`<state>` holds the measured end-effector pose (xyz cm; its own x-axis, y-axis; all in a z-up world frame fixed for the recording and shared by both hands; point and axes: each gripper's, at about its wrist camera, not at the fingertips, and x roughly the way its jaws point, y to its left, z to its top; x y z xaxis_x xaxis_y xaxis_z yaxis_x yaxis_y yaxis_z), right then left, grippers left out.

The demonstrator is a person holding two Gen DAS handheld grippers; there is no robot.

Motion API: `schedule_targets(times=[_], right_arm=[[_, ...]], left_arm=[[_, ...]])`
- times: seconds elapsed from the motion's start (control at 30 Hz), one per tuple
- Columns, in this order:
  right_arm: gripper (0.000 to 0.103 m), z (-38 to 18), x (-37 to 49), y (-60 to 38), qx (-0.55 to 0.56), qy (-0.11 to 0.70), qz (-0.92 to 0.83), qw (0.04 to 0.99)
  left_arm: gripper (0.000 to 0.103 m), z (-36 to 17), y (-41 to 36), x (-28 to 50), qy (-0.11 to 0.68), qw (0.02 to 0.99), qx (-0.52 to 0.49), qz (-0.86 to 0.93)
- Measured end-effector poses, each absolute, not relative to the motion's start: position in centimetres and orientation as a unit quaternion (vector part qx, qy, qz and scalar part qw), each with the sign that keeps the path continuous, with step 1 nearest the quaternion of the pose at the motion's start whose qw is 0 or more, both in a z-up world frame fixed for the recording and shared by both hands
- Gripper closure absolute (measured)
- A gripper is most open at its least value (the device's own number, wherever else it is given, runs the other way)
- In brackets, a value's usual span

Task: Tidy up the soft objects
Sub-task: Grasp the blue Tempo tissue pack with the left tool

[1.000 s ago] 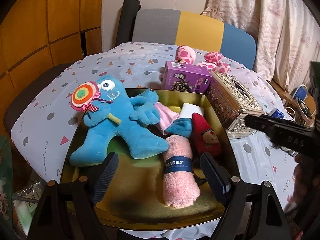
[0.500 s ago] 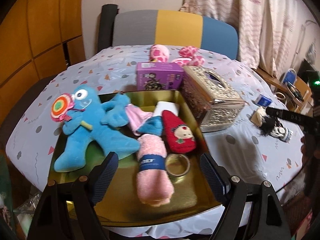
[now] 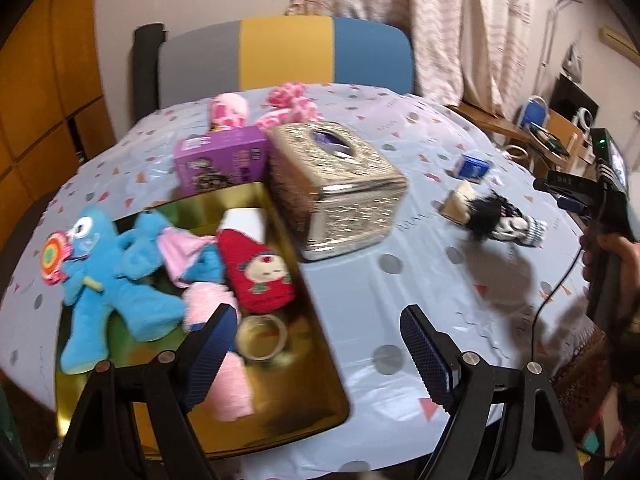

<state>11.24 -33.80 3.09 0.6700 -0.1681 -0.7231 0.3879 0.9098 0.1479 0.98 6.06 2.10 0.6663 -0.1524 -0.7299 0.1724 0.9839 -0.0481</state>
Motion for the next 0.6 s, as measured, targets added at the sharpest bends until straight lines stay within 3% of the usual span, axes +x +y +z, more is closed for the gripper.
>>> schedule_targets(times=[0.23,0.6], right_arm=[[0.038,1.9,8.9,-39.6,0.289,0.351,-0.215,0.864],[0.038,1.1,7.7,-41.3,0.350,0.345,-0.213,0.845]], left_arm=[[0.019,1.9,2.0,1.6,0.401,0.905,0.038,-0.137],[0.021,0.7,-3.2,4.7,0.426,0.885,0.052,-0.181]])
